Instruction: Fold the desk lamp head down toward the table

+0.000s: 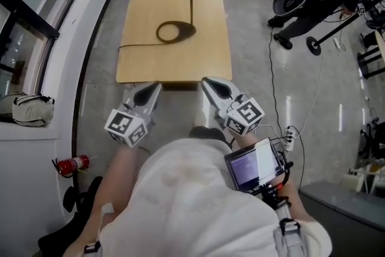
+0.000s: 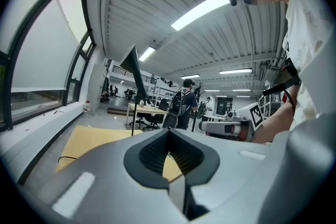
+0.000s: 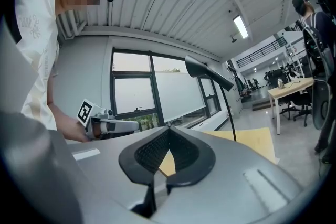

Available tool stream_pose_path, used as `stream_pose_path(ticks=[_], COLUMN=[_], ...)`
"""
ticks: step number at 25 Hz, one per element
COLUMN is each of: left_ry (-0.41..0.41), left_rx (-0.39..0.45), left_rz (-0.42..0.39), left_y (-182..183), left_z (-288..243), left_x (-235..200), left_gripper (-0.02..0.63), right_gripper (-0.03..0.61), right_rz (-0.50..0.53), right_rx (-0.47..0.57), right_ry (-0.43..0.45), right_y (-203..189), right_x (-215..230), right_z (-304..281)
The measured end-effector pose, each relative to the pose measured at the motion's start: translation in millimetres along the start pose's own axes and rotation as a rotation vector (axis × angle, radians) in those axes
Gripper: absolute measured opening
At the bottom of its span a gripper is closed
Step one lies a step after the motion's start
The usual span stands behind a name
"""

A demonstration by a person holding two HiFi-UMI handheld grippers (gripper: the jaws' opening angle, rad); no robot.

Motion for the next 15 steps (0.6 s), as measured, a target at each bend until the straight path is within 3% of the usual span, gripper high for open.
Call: stream_pose_path(ticks=[15], left_ry=[0.082], left_rx=[-0.005], left_rz=[-0.021], left_y=[30], left_z=[-68], left_x=[-38], left_gripper=[0.002], right_gripper=[0.012], right_rz=[-0.008], right_rx=[-0.004], right_ry=[0.061], right_y=[15], right_x=[74], right_z=[-53])
Point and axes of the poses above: the fingertips, and each gripper's own axes: z backward along the fingers, x to its right, y out of its top, the point moved 4 cm from there along z, backward along the fingers, and after that the axes turned 5 degrees about z, right-handed, at the moved point
